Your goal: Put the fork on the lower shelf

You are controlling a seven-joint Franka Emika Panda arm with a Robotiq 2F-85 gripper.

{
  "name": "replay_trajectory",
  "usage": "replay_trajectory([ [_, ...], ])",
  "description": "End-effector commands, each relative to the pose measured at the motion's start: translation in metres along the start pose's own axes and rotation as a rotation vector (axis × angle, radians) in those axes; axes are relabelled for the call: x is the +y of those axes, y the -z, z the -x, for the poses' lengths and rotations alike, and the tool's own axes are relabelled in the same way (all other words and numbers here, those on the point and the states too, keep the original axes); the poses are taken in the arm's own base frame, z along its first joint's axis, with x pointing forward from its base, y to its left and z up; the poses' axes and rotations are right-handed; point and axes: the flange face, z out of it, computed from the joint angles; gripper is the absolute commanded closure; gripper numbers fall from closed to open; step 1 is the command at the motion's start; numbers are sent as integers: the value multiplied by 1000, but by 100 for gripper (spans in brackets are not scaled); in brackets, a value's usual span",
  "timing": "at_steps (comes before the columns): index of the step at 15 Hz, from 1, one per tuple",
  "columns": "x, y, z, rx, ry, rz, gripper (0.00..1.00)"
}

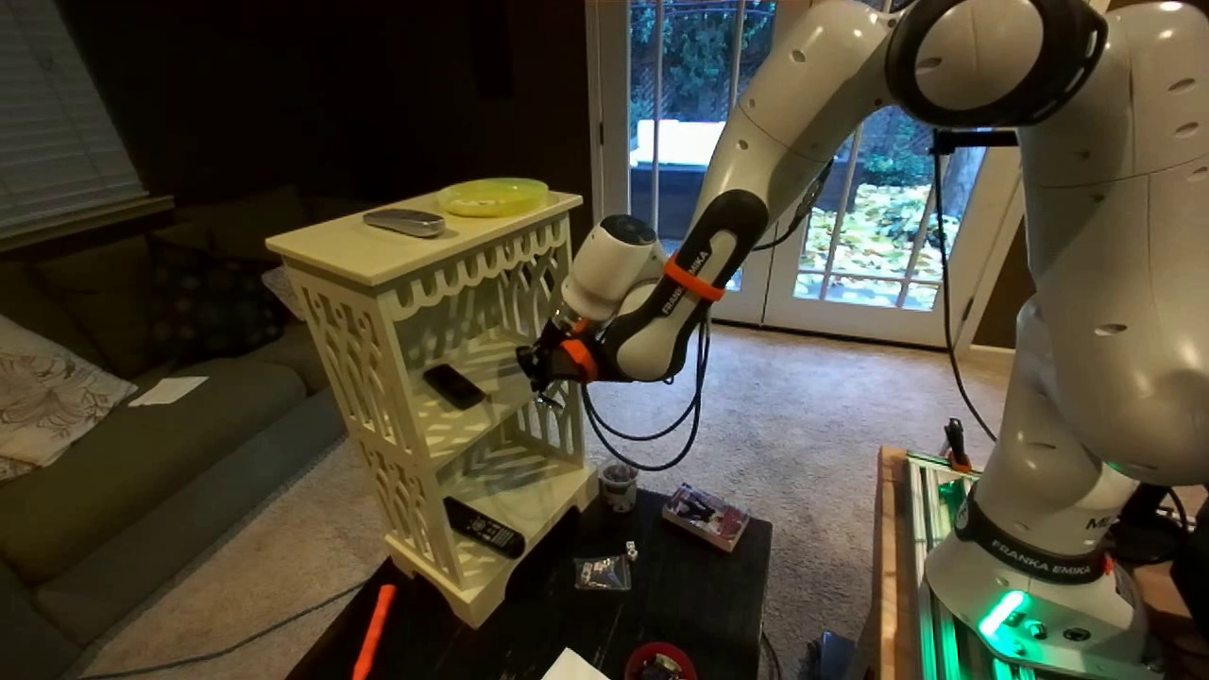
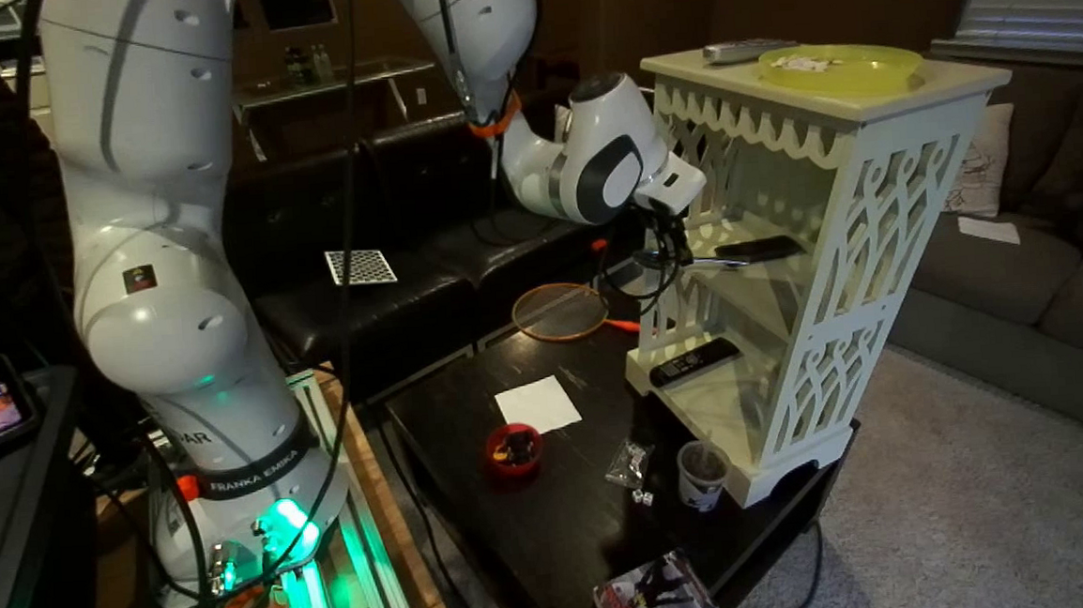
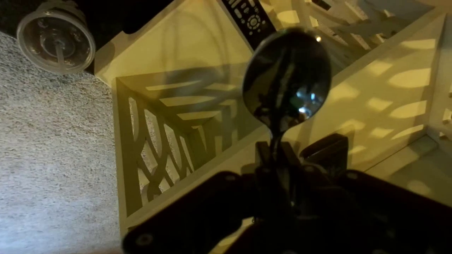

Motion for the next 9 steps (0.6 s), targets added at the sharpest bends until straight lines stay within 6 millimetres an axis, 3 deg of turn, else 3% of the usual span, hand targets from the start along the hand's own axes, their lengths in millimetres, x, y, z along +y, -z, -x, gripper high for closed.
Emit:
replay_trajectory([
  [1,-2,-6,-4,26,-17,-9,98],
  [5,-10,-14,-29,118,-56,-44,98],
  [9,-22,-35,-36,139,-60,-48,98],
])
